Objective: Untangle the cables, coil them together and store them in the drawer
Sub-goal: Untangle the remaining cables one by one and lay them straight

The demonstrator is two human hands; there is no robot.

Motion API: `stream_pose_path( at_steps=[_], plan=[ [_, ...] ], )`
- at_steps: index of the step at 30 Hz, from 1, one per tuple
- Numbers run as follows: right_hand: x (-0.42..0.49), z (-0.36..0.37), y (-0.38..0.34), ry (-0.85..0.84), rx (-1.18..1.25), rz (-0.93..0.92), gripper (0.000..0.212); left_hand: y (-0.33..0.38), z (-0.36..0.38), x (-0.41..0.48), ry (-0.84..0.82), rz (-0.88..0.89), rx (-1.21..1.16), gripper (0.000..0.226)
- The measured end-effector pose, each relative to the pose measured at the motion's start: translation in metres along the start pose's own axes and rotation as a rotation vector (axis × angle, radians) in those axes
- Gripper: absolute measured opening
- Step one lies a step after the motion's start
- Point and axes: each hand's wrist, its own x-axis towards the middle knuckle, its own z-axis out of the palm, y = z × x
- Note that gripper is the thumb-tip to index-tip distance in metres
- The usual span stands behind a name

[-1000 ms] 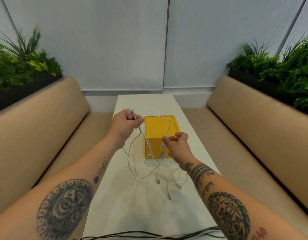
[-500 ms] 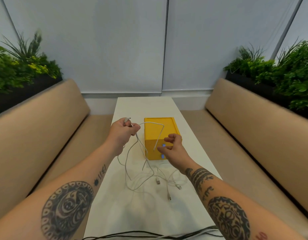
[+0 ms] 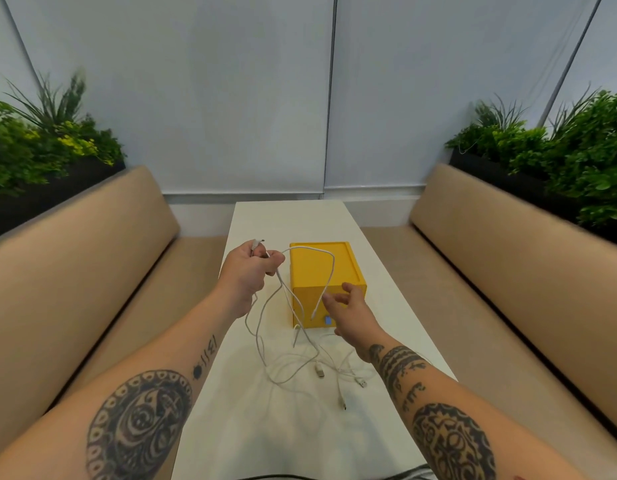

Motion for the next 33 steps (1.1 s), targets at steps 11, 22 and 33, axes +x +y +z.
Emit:
stream_pose_path(
  at_steps=[11, 22, 33],
  plan=[
    [0.009, 0.004, -0.004, 0.058, 0.12, 0.078, 0.068, -0.007, 0.0, 0.009, -0.032, -0.036, -0.007, 0.046],
    [0.002, -0.004, -0.013, -0.118, 0.218, 0.024, 0.022, -0.014, -0.006, 0.015, 0.009, -0.076, -0.044, 0.044],
    [0.0, -0.006, -0.018, 0.191, 0.056, 0.035, 0.072, -0.005, 0.008, 0.007, -0.031, -0.047, -0.019, 0.045]
  ],
)
